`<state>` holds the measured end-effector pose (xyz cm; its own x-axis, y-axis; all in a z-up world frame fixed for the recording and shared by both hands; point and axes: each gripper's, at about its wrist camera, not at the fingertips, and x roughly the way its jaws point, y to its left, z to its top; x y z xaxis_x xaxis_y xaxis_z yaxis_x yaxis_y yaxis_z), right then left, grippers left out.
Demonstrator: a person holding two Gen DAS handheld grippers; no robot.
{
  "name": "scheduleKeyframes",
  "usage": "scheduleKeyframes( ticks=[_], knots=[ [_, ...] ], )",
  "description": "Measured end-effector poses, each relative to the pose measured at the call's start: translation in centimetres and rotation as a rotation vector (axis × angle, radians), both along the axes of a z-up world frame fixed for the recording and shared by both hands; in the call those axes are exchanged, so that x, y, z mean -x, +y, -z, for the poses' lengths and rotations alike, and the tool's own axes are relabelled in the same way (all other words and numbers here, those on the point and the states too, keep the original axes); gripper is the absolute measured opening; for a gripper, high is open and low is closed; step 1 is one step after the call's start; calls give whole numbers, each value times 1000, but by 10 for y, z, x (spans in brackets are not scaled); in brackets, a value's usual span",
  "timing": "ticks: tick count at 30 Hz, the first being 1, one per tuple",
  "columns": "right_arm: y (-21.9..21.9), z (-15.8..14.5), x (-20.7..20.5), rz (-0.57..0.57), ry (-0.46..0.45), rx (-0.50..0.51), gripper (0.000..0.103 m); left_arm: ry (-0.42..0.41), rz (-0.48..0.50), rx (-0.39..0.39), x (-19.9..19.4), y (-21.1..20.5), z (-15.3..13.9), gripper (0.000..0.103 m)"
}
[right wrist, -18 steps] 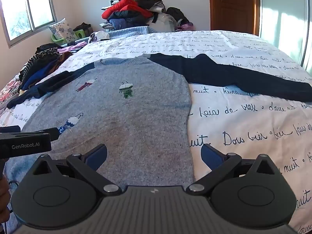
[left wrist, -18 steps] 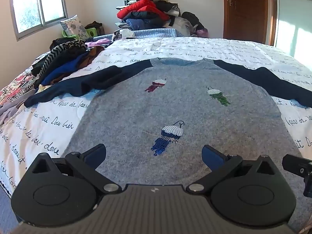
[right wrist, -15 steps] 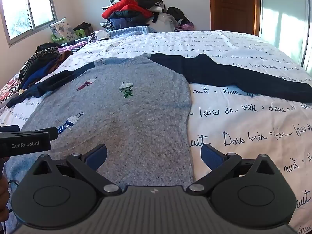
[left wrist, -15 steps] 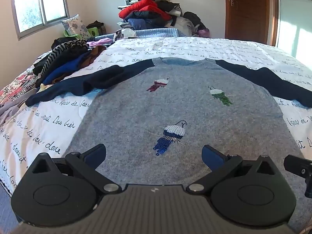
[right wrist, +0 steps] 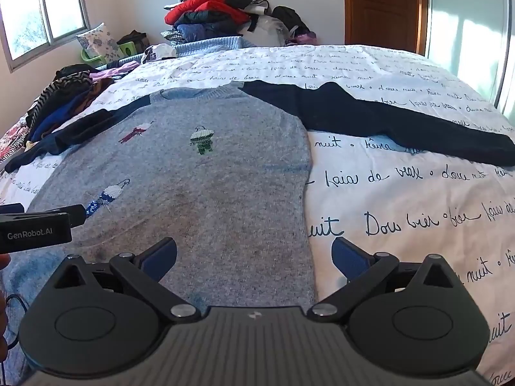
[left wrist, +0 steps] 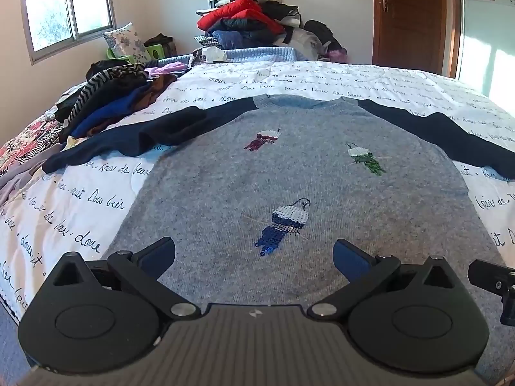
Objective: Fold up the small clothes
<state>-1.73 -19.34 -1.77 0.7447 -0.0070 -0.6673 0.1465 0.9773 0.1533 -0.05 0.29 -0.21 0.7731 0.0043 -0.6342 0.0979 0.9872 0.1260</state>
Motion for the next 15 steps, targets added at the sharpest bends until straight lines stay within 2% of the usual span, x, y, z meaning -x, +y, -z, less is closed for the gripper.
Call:
scheduleKeyframes(
  ticks=[15],
  knots=[
    [-1, 4, -2, 9, 16, -3, 103, 0, -8, 16, -1, 6, 1, 103]
  ],
)
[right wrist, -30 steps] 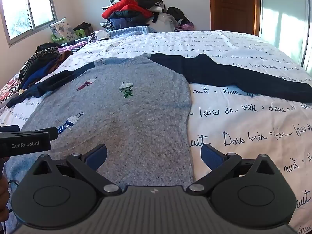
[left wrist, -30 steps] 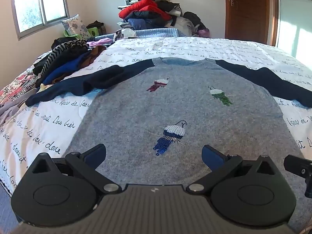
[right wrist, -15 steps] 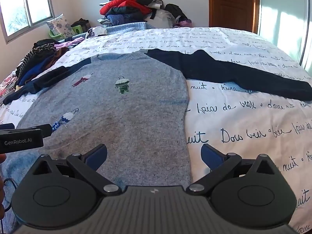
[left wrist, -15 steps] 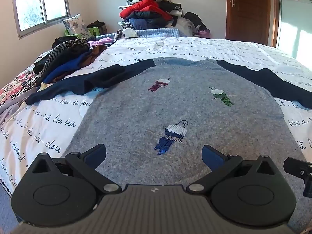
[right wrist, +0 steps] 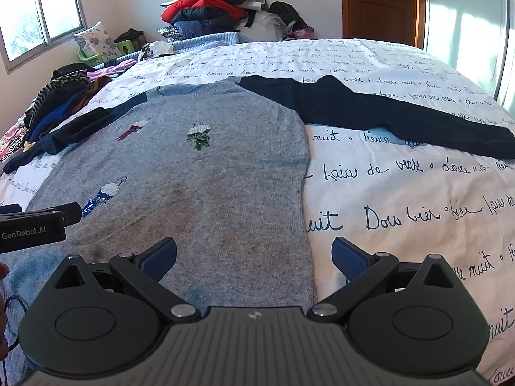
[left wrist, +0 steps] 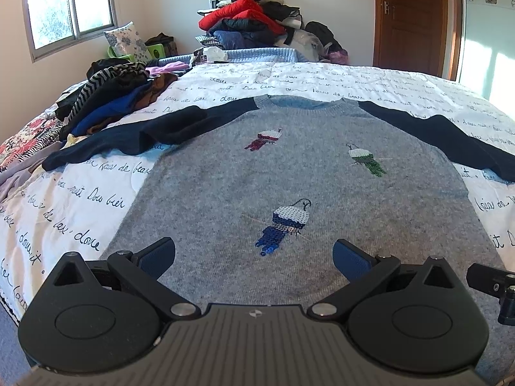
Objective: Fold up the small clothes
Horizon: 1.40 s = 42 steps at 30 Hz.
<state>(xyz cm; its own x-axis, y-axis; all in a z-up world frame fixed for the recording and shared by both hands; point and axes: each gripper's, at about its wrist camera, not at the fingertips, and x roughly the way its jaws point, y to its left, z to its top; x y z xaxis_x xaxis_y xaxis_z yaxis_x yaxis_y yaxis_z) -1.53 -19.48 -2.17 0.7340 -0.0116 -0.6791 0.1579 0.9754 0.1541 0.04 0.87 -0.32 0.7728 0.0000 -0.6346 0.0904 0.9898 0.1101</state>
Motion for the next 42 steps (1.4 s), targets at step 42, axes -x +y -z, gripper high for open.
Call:
scheduleKeyframes(
  ticks=[42],
  knots=[
    [-5, 3, 0, 12, 5, -4, 103, -22, 40, 12, 7, -4, -2, 103]
  ],
)
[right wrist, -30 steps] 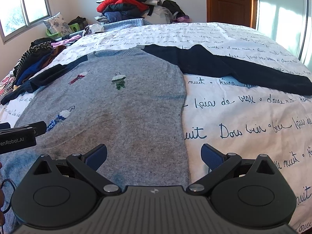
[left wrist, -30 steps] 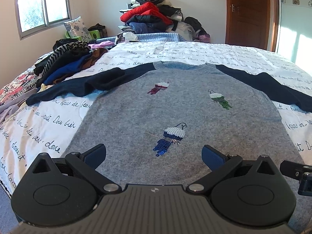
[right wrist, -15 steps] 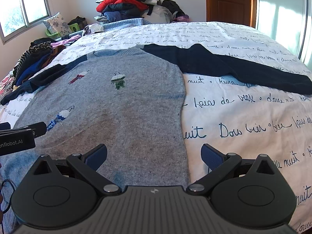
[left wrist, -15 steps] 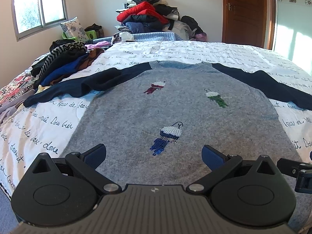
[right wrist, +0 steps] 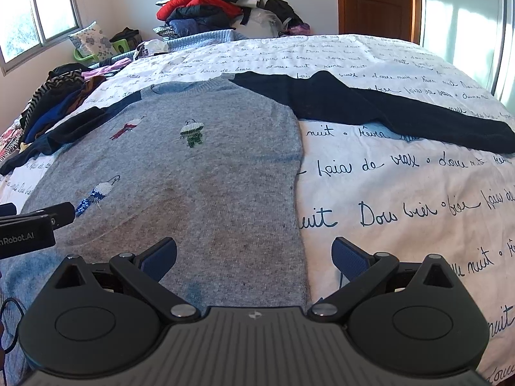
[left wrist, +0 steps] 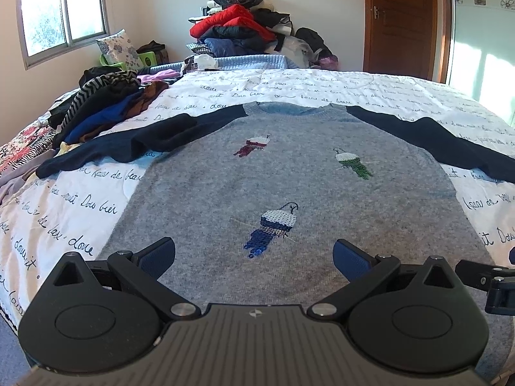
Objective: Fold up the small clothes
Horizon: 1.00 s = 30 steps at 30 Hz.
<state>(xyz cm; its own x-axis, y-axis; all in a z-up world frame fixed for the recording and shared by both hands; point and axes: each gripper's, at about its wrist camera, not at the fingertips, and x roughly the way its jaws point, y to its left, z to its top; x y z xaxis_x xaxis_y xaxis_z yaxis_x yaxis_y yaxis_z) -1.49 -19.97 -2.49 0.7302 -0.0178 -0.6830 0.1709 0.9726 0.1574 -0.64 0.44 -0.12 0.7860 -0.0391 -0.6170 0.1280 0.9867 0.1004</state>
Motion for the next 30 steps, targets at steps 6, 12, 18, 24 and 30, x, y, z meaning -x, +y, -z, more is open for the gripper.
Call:
scheduleKeyframes(
  ticks=[6, 12, 18, 24, 30],
  knots=[
    [-2, 1, 0, 0, -1, -2, 103, -5, 6, 13, 1, 0, 0, 103],
    [-6, 1, 0, 12, 4, -15, 103, -4, 4, -27, 2, -8, 3, 103],
    [-9, 1, 0, 22, 1, -20, 103, -3, 4, -28, 2, -8, 3, 103],
    [-16, 1, -1, 30, -21, -19, 103, 5, 16, -21, -2, -8, 4, 103],
    [-52, -4, -2, 90, -159, 0, 103, -18, 50, -28, -11, -24, 0, 103]
  ],
)
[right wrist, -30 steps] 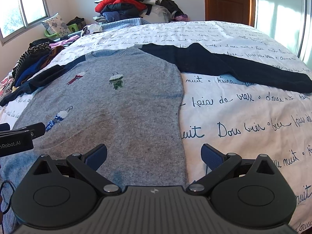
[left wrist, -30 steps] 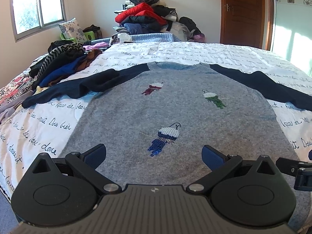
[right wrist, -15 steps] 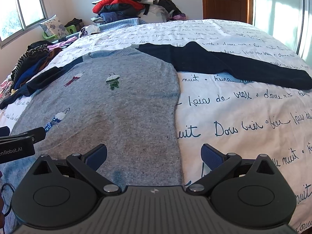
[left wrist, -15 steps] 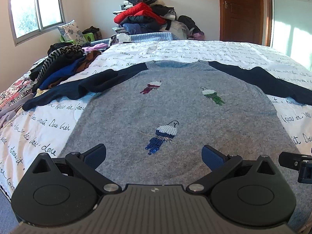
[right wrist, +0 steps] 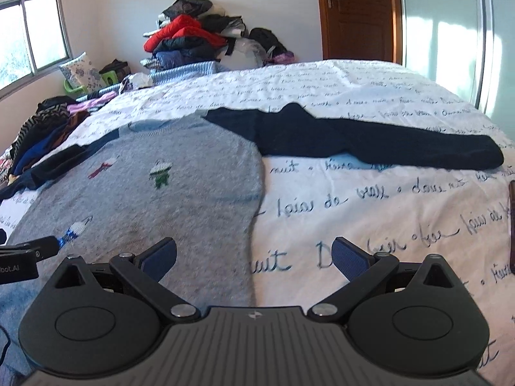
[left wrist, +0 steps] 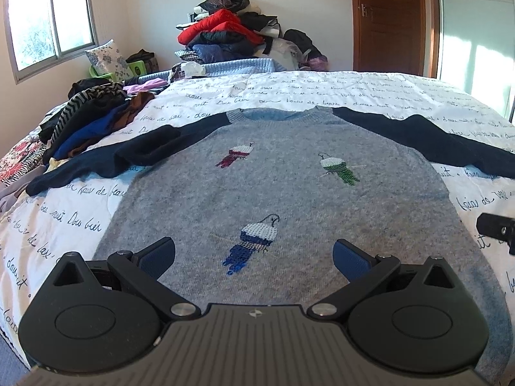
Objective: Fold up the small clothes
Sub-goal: 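Grasp the cuff of a navy sleeve with the right tool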
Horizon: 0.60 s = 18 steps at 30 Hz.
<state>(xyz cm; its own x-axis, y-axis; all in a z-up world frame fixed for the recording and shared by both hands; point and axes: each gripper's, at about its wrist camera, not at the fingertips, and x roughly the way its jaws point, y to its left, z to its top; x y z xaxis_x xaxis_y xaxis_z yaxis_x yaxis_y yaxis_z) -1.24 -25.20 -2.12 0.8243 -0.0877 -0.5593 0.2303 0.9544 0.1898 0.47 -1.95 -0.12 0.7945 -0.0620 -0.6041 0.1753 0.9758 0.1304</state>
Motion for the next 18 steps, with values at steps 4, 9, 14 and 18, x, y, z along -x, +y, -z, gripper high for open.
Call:
scheduleKeyframes(
  ticks=[4, 9, 14, 18],
  knots=[
    [-43, 1, -6, 59, -54, -63, 103, 2, 23, -6, -7, -13, 1, 103],
    [-106, 9, -11, 198, -103, -204, 103, 21, 46, -16, -14, -25, 6, 103],
    [-155, 21, -30, 359, -62, -212, 103, 30, 60, -26, -21, -32, 10, 103],
    [-183, 36, -48, 458, 9, -217, 103, 45, 59, -36, -29, -35, 14, 103]
  ],
)
